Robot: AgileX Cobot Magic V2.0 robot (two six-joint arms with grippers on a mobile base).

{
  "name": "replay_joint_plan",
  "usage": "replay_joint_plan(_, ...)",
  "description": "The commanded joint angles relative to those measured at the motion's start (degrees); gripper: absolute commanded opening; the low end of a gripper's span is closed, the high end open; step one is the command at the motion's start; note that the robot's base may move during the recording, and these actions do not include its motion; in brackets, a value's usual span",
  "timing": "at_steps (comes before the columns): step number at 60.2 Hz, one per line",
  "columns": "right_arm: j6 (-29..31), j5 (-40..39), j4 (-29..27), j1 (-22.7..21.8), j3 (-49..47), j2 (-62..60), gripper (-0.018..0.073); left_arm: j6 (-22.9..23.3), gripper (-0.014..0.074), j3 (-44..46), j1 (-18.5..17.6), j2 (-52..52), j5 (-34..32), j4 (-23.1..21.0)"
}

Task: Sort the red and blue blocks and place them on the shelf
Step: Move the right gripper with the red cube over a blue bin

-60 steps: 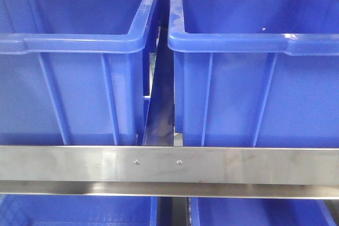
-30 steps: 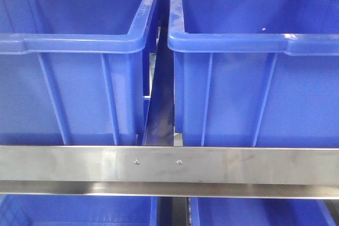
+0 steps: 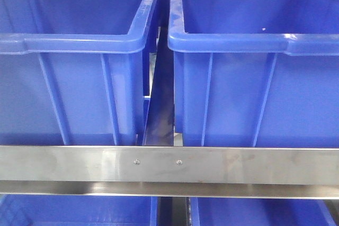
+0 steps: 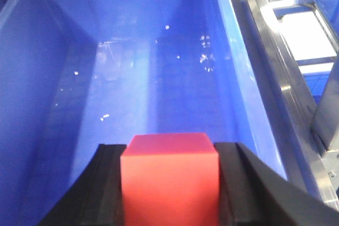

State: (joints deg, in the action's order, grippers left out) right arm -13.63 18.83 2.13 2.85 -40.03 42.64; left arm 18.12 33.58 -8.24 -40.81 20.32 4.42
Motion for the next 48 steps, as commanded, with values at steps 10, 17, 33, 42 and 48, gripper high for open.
replay_joint_plan(10,0.21,-5.52,0.70,-0.06,-1.74,-0.51,0.0062,0.49,0.0127,1.92,-0.03,-0.46,-6.04,0.17)
replay_joint_plan(17,0.21,-5.46,0.70,-0.06,-1.74,-0.45,0.0062,0.49,0.0127,1.92,-0.03,-1.46,-6.04,-0.56)
replay_joint_plan(33,0.26,-7.29,0.70,-0.06,-1.74,0.66,0.0062,0.49,0.0127,2.53,-0.03,-4.13,-6.69,-0.98)
replay_joint_plan(42,0.59,-11.19,0.70,0.01,-2.56,4.59,0.0062,0.49,0.0127,5.70,-0.03,-6.61,-13.31,-0.87)
replay_joint_plan(48,0.70,-12.30,0.70,0.01,-4.94,8.74,0.0062,0.49,0.0127,9.88,-0.03,-10.14,-15.39,-0.44)
